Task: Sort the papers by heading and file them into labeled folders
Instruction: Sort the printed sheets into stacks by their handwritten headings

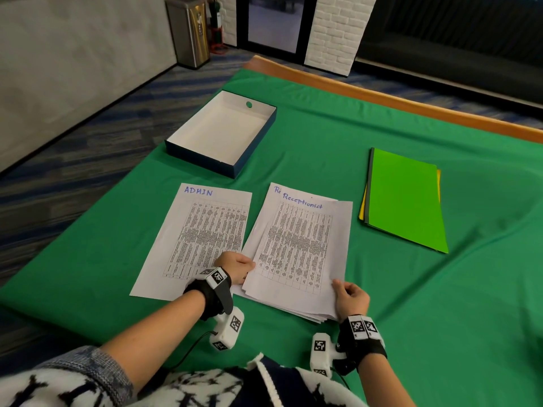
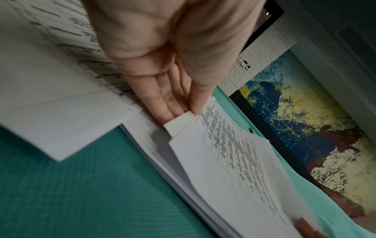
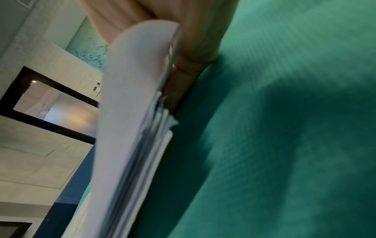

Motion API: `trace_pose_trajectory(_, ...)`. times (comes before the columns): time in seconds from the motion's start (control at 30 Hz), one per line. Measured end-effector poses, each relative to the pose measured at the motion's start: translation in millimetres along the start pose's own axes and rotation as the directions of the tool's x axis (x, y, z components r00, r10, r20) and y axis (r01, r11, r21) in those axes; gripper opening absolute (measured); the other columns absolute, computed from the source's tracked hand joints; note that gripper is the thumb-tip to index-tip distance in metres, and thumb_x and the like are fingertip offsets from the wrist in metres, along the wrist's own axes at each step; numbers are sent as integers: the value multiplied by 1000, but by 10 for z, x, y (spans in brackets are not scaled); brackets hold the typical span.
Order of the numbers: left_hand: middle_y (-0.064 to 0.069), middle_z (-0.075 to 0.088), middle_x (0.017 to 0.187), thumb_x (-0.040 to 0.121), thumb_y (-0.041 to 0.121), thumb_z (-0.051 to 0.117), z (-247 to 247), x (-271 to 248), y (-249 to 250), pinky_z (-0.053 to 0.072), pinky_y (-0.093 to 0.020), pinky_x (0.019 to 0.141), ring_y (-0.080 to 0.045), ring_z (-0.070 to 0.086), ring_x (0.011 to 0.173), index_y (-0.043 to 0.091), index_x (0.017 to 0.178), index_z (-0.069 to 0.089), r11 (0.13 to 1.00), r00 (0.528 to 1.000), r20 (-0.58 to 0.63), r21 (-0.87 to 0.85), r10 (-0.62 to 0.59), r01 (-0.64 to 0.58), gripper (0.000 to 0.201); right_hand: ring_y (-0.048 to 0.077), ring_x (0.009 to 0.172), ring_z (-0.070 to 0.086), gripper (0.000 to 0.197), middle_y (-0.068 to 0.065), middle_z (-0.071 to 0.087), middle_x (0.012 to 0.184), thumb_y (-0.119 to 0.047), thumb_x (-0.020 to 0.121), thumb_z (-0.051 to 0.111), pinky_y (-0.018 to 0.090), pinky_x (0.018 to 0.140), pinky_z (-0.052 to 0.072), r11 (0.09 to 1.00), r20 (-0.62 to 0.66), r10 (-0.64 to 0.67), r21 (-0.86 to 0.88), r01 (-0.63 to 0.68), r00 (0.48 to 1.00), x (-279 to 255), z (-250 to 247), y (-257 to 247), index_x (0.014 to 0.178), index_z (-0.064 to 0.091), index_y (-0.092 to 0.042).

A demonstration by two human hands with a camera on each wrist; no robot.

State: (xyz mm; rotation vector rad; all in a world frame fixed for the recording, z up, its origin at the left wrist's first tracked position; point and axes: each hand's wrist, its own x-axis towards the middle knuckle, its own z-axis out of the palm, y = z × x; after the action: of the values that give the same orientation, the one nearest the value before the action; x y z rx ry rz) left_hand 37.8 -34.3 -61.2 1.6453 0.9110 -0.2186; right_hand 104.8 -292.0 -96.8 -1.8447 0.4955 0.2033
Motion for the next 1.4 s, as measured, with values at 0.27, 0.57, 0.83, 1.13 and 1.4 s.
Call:
trace_pose_trajectory(0.27,-11,68,79,83,12,67,-26,35,-62,57,-42,78,-26,65,77,4,102,69,998,1000,10,-57,-25,26,21,20,82,56,17,11,65,92,-12,93,54,31,80,47,994,-15,-106,-20,106,994,-58,18,-63,97,65,1)
trace_pose_trajectory(0.57,-4,65,101,73,6,66,-112,-12,17,55,-39,82,-25,63,95,18,113,57,995,996,54,66,71,-74,42,23,83,52,18,13,59,95,-12,96,47,30,75,40,996,-71,-57,-66,52,996,43,24,-33,103,55,3)
trace_pose_trajectory(0.83,-6,53,127,78,37,71,69,-47,220,39,-27,90,-23,54,110,9,138,30,969,984,52,173,168,-174,78,24,80,53,15,13,59,86,-12,94,48,29,73,40,982,23,-93,-163,96,995,55,-2,-10,85,54,-3)
trace_pose_trajectory(1.13,-2,63,111,80,15,69,183,-329,305,45,-33,96,-18,58,104,9,98,72,763,759,454,227,467,-605,19,24,85,61,39,3,66,84,-8,78,73,43,88,51,999,98,-40,-20,42,994,55,19,-3,112,56,1)
trace_pose_trajectory(1.4,4,65,106,84,-9,53,118,-285,225,43,-14,90,-1,57,98,17,67,60,891,786,505,69,358,-449,32,24,88,58,47,6,61,97,-13,70,81,33,78,46,996,116,-85,29,82,990,-10,-16,-116,108,54,-4)
